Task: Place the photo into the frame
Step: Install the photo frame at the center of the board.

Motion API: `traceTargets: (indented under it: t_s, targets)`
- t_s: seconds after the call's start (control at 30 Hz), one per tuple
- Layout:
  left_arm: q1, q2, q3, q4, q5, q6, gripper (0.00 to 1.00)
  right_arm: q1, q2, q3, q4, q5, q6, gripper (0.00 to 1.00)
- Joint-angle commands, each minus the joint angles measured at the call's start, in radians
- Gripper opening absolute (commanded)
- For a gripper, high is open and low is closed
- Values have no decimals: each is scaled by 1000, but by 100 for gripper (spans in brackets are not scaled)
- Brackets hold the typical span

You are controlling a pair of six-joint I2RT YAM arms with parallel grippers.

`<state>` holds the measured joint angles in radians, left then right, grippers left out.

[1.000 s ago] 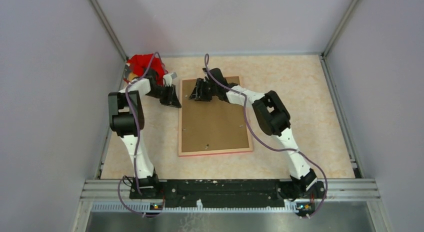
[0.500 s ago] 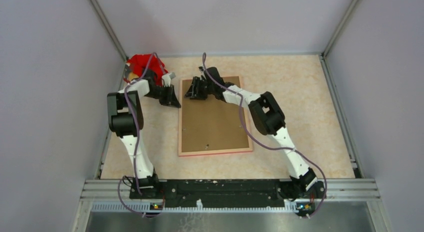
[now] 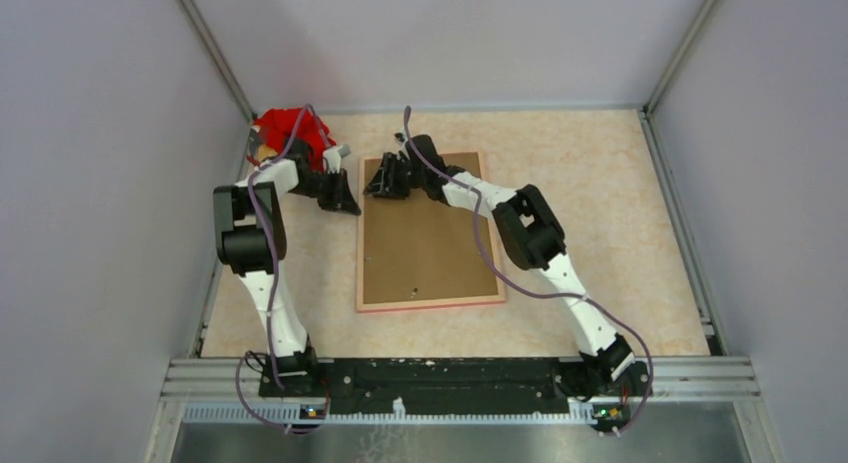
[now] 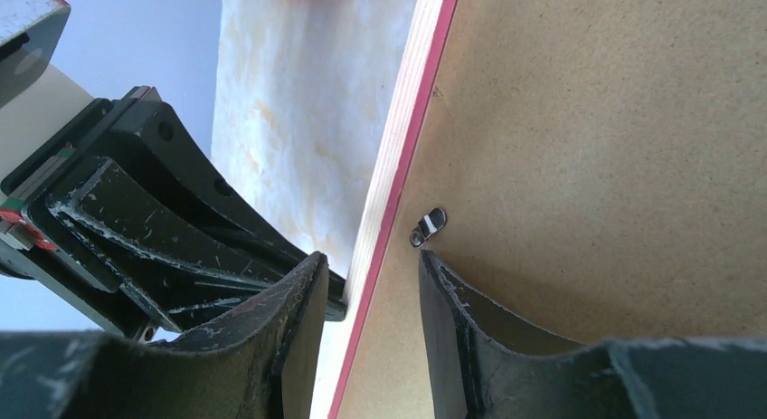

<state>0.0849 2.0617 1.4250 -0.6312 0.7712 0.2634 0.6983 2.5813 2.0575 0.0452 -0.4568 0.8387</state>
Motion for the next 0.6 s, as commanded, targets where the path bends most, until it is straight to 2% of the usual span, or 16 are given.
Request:
traceTargets:
  t_s: [0.0,0.57]
  targets:
    - [-14,-4,-39,1,-36,48,14,11,53,52,-11,0,7,42]
    - [-14,-6,-39,-6,-32,58,13,10,97,120,-34,8,14,38]
